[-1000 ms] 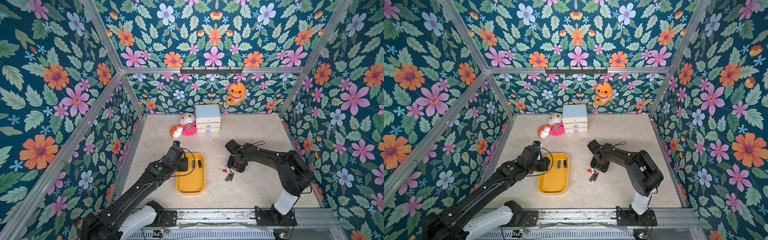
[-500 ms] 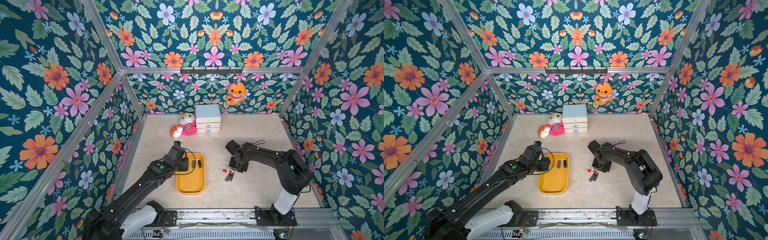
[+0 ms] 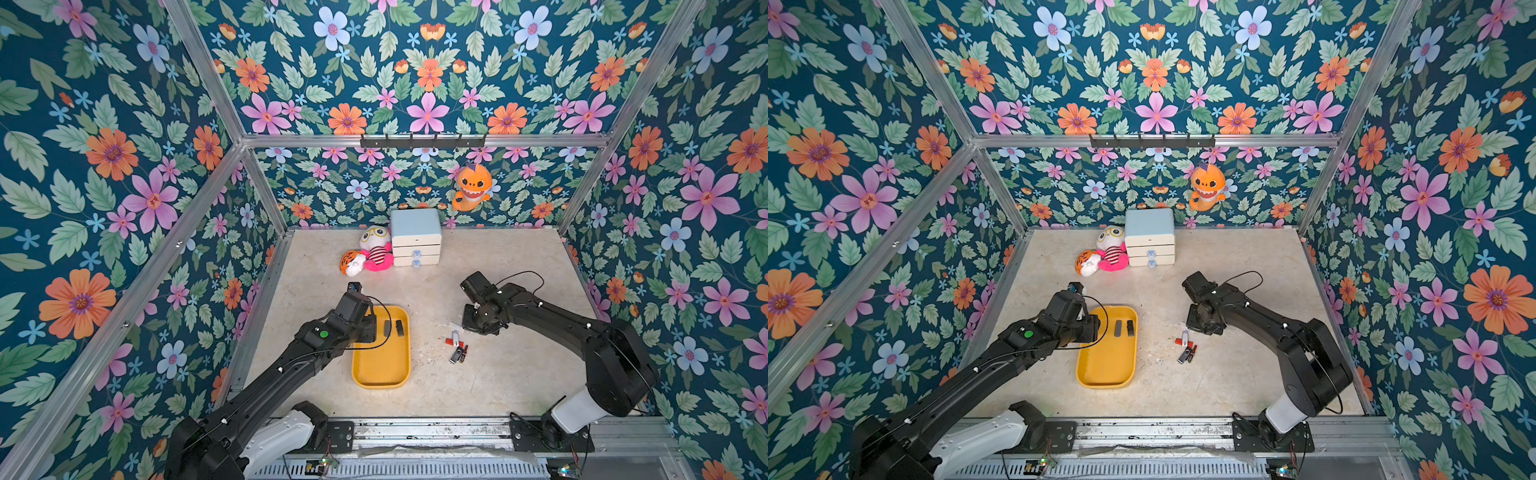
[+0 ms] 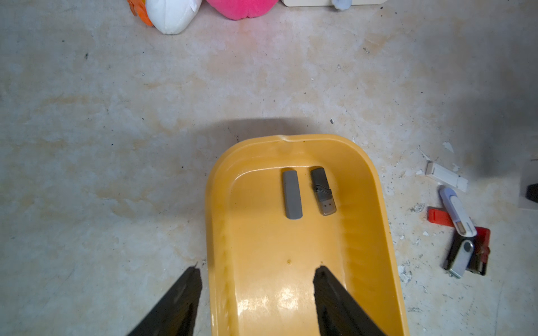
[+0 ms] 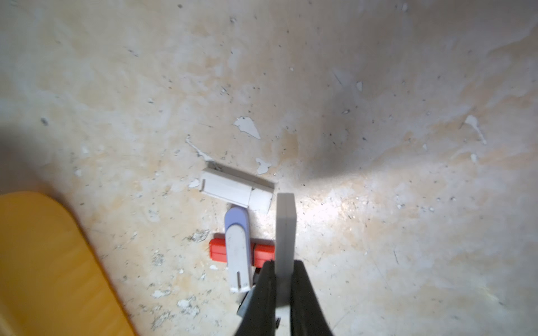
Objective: Put the usb flash drive into the storage box
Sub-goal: Pick up the USB flash from the center of the board, then place the USB flash in the storage box.
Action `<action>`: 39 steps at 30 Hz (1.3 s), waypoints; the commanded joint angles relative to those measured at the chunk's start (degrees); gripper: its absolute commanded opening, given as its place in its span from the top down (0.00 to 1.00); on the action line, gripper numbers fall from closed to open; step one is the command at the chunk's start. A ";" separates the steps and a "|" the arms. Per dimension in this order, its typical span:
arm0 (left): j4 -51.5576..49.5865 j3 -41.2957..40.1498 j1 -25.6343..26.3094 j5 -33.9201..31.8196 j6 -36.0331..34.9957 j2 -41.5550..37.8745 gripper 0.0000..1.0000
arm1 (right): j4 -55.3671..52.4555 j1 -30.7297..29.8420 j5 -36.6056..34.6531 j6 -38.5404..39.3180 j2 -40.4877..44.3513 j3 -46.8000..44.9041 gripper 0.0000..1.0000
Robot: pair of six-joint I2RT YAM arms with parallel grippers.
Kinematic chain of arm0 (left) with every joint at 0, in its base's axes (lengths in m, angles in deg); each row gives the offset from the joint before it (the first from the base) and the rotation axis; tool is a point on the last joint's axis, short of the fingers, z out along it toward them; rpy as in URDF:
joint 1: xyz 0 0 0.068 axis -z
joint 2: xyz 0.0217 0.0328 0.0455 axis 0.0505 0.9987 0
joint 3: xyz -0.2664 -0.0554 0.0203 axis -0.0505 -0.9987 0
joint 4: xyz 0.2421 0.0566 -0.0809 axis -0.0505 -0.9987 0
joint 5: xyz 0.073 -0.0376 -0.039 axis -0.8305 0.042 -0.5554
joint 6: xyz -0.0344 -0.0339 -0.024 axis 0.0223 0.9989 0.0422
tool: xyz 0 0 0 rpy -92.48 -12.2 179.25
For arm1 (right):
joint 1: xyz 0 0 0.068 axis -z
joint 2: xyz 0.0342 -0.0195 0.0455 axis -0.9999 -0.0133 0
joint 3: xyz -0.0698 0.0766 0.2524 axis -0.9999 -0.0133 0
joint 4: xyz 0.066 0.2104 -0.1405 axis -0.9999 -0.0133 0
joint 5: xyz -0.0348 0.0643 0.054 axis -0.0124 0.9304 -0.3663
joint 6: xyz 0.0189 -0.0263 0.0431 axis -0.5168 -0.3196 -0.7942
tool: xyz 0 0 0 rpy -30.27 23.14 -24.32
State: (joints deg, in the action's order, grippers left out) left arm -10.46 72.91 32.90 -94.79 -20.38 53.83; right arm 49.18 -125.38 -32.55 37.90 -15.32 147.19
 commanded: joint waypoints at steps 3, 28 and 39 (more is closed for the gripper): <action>-1.39 0.92 -0.35 -5.62 2.09 -0.65 0.33 | 6.75 -4.52 8.61 -2.65 5.45 2.06 0.99; -3.63 0.67 -9.60 -15.00 5.70 -11.76 0.27 | 17.92 -23.60 10.35 -9.85 -36.53 36.90 0.99; -3.27 0.58 -9.55 -14.01 5.20 -11.48 0.27 | 19.99 -23.58 10.90 -9.36 -42.56 39.77 0.97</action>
State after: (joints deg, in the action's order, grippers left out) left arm -13.95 73.41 23.37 -109.15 -14.69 42.46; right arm 67.78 -148.85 -21.86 28.41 -57.31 186.49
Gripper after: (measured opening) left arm 0.733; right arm 0.126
